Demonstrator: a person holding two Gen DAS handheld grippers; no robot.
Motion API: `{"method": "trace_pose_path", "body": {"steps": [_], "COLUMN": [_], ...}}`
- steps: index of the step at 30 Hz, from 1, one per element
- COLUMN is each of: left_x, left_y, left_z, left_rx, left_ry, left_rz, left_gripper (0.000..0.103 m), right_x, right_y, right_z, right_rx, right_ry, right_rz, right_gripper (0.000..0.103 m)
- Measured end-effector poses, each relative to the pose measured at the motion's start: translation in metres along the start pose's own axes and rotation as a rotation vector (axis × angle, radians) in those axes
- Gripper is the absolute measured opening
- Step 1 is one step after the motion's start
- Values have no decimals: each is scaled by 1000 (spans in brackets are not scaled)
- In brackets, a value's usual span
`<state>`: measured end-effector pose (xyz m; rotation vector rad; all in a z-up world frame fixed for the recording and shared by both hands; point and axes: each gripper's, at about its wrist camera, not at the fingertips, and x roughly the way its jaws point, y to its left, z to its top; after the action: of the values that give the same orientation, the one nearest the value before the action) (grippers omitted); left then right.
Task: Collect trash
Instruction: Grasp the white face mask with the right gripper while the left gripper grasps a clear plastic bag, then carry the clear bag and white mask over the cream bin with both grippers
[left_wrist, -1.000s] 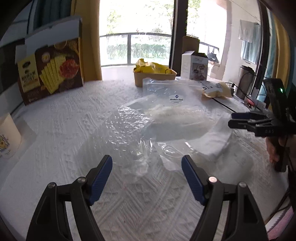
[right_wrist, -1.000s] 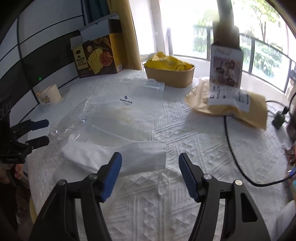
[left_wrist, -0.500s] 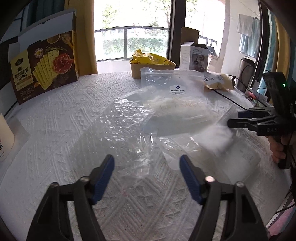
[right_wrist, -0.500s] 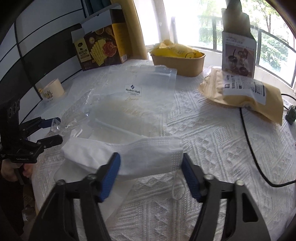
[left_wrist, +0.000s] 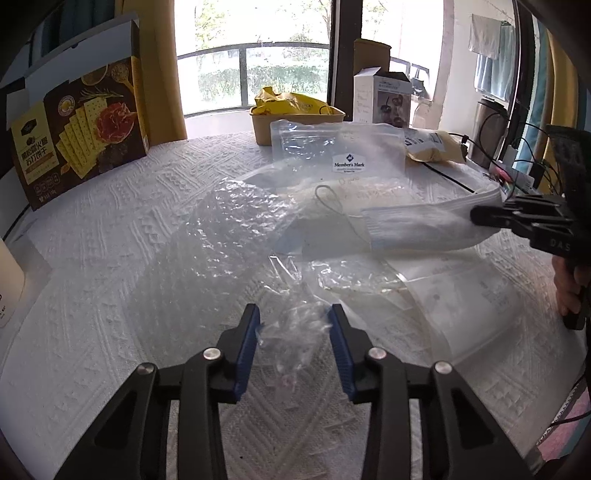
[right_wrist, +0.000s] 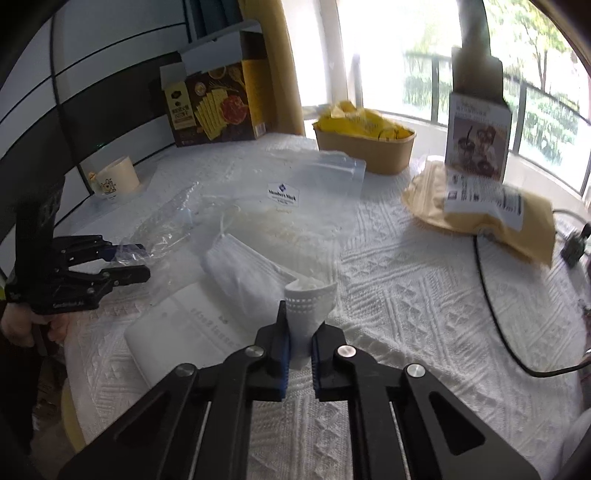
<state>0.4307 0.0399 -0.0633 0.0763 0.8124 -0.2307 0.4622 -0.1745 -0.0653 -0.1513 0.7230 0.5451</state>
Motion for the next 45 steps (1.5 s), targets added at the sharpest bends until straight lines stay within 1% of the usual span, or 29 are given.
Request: {"method": "trace_pose_path", "body": {"steps": [3,6,14,21,27,34,45], "left_x": [-4,-12,-41,-76,-102,-133,-177], "left_y": [-5,-11,-24,-36,-46,-48,-58], "left_z": [-1,-3,-6,-7,-16,-39,-73], "left_rx": [15,29,57,66,71,51,31], "left_ry": [-7,-22,-65,-112,-135,-160,-185], "left_rz": [-8,-9,-13,-16,-19,-17,-8], "left_gripper": [34,32,32,32,32,32,32], "right_x": [-12,-24,-63,-100,-128,-155,-190], "right_y": [7,11,23,40,51,58,73], "right_z": [-4,-7,-9,-11,-15,-25,-53], "right_rx": [-32,-48,-56,-81,-99,-89,-83], "right_ry": [-28,-54,-147,-215,-243,-272,-289], "right_rz": [-27,-41,-61,-76,-87,-85,-65], "right_gripper": [8,8,8,8,8,7,7]}}
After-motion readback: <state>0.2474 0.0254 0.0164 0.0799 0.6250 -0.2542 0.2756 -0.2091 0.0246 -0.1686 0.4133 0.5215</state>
